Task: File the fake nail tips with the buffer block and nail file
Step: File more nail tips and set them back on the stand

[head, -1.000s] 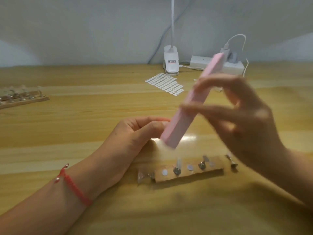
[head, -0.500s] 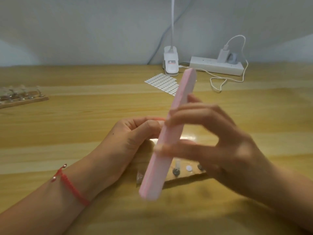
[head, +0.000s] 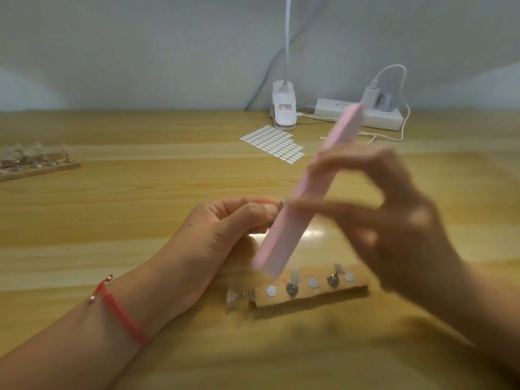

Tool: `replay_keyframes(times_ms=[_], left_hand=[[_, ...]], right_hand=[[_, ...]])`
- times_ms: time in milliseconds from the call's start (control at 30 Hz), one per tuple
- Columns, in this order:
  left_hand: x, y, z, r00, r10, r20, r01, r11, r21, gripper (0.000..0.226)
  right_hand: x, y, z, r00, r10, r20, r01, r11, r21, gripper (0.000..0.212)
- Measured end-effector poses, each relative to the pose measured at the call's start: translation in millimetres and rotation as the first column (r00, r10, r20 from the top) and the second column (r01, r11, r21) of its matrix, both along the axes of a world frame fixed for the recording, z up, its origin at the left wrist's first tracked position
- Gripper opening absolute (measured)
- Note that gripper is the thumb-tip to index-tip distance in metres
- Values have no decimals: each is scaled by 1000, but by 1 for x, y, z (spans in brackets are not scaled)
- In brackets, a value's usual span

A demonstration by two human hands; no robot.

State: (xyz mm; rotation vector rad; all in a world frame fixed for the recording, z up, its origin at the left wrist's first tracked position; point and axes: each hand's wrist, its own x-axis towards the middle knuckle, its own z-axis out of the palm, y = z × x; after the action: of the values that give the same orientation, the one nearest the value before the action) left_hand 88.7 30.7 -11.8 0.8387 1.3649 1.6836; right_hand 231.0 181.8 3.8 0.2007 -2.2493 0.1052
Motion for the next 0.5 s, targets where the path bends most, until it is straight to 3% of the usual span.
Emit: replay_keyframes(times_ms=[100,233,400,500], left_hand=[[1,-1,2,998,-55,19,54,998,14,29],[1,3,-1,998,36,-43,-36,999,10,21],[2,-1,2,997,-76,30,74,996,46,21],[2,1,1,1000,-6,-8,6,1000,21,23]], right_hand=[[1,-14,-5,989,129,77,-136,986,93,31],[1,16,10,995,-93,-39,91,994,-56,37],[0,-9,-5,991,115,70,-121,988,97,37],[0,14,9,997,-72,-32,71,997,-30,36]])
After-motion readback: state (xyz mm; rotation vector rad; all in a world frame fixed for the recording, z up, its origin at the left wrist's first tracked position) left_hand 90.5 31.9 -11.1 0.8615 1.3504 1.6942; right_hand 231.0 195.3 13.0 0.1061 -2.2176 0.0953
